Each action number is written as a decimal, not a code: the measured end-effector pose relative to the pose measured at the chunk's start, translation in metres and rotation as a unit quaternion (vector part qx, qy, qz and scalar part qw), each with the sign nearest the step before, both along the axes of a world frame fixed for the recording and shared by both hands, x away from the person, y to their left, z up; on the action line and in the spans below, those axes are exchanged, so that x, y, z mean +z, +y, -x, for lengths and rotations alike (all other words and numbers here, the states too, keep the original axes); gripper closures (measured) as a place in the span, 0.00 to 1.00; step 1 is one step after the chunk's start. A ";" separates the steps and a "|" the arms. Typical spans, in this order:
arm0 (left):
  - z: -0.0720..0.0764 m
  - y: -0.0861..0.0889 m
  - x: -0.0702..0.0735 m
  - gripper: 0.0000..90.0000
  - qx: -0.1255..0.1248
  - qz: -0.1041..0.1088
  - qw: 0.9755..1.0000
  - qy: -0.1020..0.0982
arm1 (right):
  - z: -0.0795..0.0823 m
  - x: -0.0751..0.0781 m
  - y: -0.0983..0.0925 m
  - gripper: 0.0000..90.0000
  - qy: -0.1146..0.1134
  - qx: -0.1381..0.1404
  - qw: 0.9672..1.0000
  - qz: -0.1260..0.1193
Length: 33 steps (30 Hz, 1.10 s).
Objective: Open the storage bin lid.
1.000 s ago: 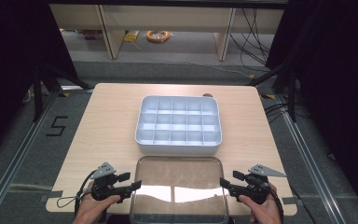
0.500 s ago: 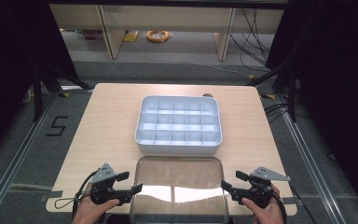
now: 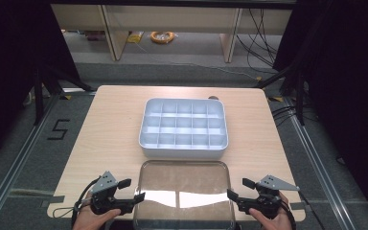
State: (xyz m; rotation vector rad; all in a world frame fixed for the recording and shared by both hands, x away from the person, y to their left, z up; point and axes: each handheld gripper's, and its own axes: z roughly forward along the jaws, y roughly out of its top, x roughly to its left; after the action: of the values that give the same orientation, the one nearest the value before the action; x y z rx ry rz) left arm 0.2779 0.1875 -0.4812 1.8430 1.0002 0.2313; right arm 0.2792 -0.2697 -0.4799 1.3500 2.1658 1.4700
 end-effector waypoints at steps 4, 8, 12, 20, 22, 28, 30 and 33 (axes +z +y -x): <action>0.003 -0.001 0.000 0.26 -0.004 -0.009 1.000 -0.009 | 0.004 0.001 -0.004 0.18 0.003 0.000 1.000 0.011; 0.008 -0.002 0.000 0.26 -0.007 -0.017 1.000 -0.010 | 0.009 0.000 -0.004 0.17 -0.005 -0.012 1.000 -0.004; 0.012 -0.001 0.001 0.26 -0.005 -0.019 1.000 -0.016 | 0.013 0.000 -0.006 0.17 -0.006 -0.014 1.000 0.000; 0.018 0.001 0.001 0.26 -0.007 -0.023 1.000 -0.020 | 0.022 -0.002 -0.010 0.17 -0.007 -0.008 1.000 0.017; 0.020 0.002 0.001 0.26 -0.006 -0.020 1.000 -0.017 | 0.027 -0.001 -0.008 0.17 0.008 -0.013 1.000 0.000; 0.024 0.003 0.002 0.26 -0.003 -0.022 0.999 -0.023 | 0.033 -0.005 -0.009 0.17 -0.015 -0.007 1.000 0.006; 0.025 0.003 0.001 0.26 -0.002 -0.015 1.000 -0.021 | 0.034 -0.004 -0.009 0.17 -0.019 -0.014 1.000 0.005; 0.025 0.004 0.001 0.26 -0.002 -0.019 1.000 -0.020 | 0.035 -0.003 -0.009 0.17 -0.019 -0.013 1.000 0.002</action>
State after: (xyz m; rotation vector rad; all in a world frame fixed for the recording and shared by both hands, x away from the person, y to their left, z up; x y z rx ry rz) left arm 0.2527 0.1915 -0.4798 1.8675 0.9714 0.2856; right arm 0.2445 -0.2783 -0.4834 1.3317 2.1190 1.4685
